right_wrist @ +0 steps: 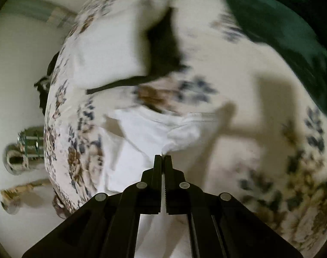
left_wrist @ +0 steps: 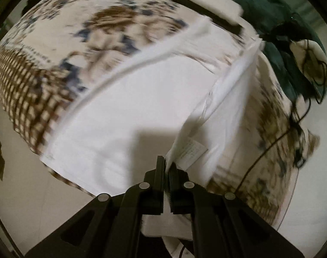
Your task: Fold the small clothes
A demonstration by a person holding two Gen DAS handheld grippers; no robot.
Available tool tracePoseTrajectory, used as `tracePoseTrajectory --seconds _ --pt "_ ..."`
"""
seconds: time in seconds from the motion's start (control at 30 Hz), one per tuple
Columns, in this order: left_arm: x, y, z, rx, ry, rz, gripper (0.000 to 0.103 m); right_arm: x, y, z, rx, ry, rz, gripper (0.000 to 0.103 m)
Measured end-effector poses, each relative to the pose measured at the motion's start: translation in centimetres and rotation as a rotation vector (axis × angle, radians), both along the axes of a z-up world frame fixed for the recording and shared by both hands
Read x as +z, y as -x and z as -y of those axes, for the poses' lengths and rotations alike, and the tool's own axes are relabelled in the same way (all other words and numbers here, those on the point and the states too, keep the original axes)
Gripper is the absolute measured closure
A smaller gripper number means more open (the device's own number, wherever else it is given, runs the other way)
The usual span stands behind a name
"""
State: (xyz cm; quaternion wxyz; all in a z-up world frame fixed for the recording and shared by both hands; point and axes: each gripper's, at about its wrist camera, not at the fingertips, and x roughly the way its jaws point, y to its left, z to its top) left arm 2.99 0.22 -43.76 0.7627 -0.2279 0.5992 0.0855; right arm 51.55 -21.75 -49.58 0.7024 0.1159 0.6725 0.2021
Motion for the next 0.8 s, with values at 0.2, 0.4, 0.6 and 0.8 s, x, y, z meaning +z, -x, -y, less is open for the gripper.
tracePoseTrajectory --seconds 0.2,0.4,0.6,0.8 --pt "-3.7 -1.2 -8.3 0.08 -0.015 -0.024 0.102 -2.1 -1.1 -12.9 0.047 0.145 0.058 0.102" --pt "-7.1 -0.7 -14.4 0.125 0.004 -0.057 0.103 -5.8 -1.6 -19.3 0.038 0.258 0.074 0.101" --pt "-9.3 0.4 -16.9 0.14 0.076 -0.123 0.098 -8.4 -1.8 -20.7 0.046 0.255 -0.017 0.091" --pt "-8.6 3.2 -20.0 0.176 0.152 -0.138 0.072 -3.2 2.9 -16.2 0.06 0.132 -0.059 0.04"
